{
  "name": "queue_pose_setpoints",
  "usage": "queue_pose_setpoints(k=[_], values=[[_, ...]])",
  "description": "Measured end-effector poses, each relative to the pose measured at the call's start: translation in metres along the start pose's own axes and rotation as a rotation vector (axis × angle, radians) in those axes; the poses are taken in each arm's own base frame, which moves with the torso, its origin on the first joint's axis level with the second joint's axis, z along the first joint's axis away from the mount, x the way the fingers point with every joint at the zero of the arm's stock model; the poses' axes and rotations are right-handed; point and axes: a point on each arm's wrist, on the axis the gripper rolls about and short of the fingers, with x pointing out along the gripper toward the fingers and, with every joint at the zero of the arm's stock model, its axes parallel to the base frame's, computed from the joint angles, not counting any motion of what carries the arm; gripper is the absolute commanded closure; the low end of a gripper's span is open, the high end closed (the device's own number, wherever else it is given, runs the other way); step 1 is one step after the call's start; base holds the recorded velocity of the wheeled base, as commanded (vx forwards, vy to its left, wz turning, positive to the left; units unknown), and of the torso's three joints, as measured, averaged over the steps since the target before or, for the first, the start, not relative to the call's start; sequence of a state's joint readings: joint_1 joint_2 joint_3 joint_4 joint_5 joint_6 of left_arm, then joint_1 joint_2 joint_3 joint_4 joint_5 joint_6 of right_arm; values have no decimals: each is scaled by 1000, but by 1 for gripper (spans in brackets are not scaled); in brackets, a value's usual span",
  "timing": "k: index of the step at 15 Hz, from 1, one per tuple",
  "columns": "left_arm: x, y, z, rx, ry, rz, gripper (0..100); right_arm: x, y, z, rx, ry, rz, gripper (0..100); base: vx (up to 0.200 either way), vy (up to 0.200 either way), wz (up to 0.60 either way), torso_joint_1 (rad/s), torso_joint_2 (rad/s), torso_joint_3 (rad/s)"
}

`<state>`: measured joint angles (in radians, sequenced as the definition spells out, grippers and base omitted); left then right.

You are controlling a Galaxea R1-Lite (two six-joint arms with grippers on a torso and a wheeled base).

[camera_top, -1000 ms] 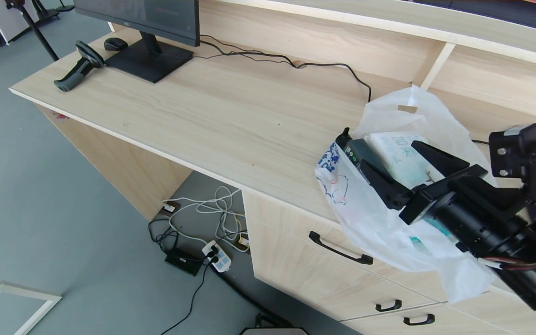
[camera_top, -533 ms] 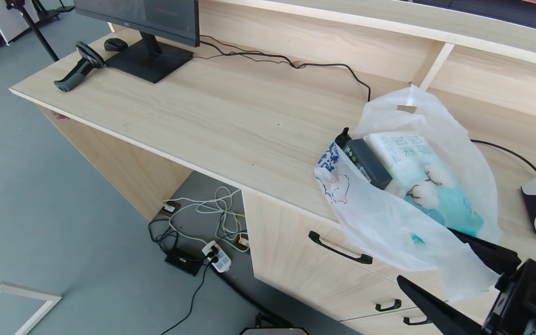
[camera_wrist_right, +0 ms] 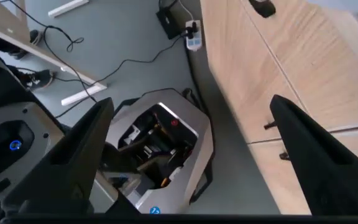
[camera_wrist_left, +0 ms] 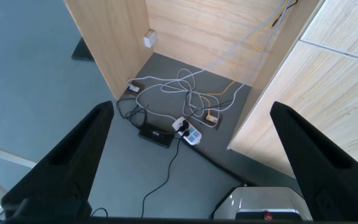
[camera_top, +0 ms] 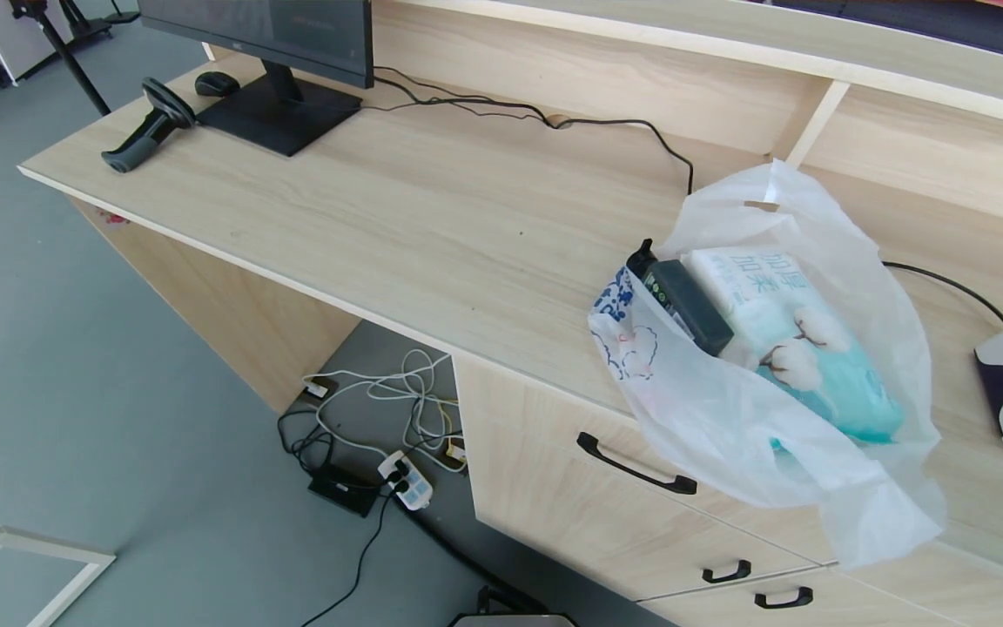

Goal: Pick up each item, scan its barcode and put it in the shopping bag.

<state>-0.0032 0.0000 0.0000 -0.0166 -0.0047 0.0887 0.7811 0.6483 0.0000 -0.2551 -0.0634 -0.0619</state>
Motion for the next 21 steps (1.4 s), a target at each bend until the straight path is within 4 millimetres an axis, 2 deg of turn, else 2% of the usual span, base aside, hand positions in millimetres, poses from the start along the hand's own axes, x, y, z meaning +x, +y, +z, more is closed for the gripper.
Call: queue_pose_setpoints(k=[3, 6, 8, 11, 13, 17, 21], values=[[0, 0, 0, 0, 0, 0, 0, -20, 1, -24, 17, -8, 26, 0, 0, 0, 0, 0, 0, 0], [0, 0, 0, 0, 0, 0, 0, -24, 0, -28, 70, -17, -34, 0, 0, 0, 0, 0, 0, 0], [0, 0, 0, 0, 0, 0, 0, -25, -1, -29, 129, -11, -184, 0, 0, 0, 0, 0, 0, 0], [0, 0, 0, 0, 0, 0, 0, -29, -1, -31, 262, -34, -557, 0, 0, 0, 0, 0, 0, 0], [0, 0, 0, 0, 0, 0, 0, -33, 2, -32, 297, -78, -719, 0, 0, 0, 0, 0, 0, 0], [0, 0, 0, 0, 0, 0, 0, -43, 13, -38, 267, -277, -757, 0, 0, 0, 0, 0, 0, 0], [0, 0, 0, -7, -1, 1, 0, -45, 16, -40, 248, -338, -757, 0, 0, 0, 0, 0, 0, 0]])
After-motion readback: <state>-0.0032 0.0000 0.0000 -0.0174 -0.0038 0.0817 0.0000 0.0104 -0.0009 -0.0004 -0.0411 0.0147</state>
